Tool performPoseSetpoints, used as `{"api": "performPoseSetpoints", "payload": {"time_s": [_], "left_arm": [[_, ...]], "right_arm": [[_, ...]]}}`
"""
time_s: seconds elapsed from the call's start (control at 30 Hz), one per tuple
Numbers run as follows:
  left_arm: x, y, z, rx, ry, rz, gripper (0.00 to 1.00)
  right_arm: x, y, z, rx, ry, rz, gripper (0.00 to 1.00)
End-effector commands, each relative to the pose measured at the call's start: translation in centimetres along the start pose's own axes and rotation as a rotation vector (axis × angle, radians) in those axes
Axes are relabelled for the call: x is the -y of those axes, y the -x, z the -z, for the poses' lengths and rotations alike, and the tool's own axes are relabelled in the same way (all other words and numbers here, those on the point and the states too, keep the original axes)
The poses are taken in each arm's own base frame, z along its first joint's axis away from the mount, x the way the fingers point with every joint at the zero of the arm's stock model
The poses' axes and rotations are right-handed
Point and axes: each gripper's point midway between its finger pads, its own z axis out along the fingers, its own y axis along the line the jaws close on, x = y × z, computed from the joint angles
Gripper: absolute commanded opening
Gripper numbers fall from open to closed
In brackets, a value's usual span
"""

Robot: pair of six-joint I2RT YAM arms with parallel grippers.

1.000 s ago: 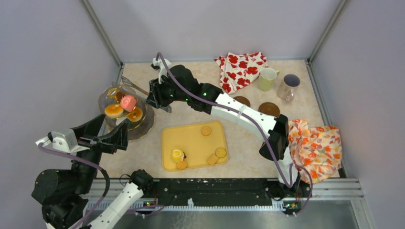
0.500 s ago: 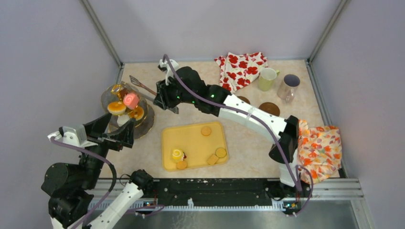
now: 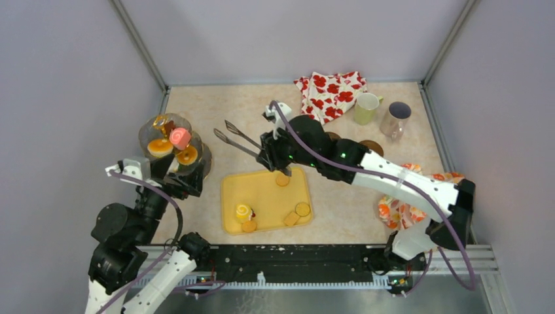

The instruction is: Serve the afternoon tea

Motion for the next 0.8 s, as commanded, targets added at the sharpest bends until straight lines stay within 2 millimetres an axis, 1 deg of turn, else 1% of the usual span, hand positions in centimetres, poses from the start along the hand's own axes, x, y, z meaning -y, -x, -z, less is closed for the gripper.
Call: {"api": "performPoseSetpoints", "payload": {"time_s": [0.0,0.13,0.17,0.33,0.43,0.57,0.67,0.77], "left_arm": [[0.4,-1.6,-1.2,-0.003,-0.014,0.020,0.99],[0.2,-3.7,-1.7,0.012,-0.020,0.005,0.99],[0.0,-4.7,-2.0,0.007,-0.018,-0.007,0.99],[-0.5,-6.9,-2.3,0.002,-0.005,-0.019,0.99],[-1.4,-8.1,-2.7,-0.010,0.038,-0.051,0.99],[-1.9,-7.6,-2.3,-0.012,0.068,-0.036,0.99],[-2.3,-7.7,-2.2,-0.005,0.090,-0.031,0.99],[-2.3,-7.9,-2.3,-0.001,0.084,-0.031,0.99]], "right_arm": [[1.2,-0.6,3.8,0.049,-0.005,0.011,0.38],[1.8,-5.3,4.9,-0.031,0.033,0.038,0.38],[1.9,-6.5,5.1,-0.054,0.041,0.043,0.38],[1.1,-11.4,5.6,-0.148,0.151,0.043,0.39],[0.0,-13.2,6.2,-0.172,0.246,0.043,0.40],[-0.5,-15.9,6.6,-0.230,0.310,0.028,0.42],[-0.7,-17.2,6.6,-0.253,0.336,0.014,0.44],[-0.5,-18.2,6.3,-0.270,0.334,0.005,0.45]]}}
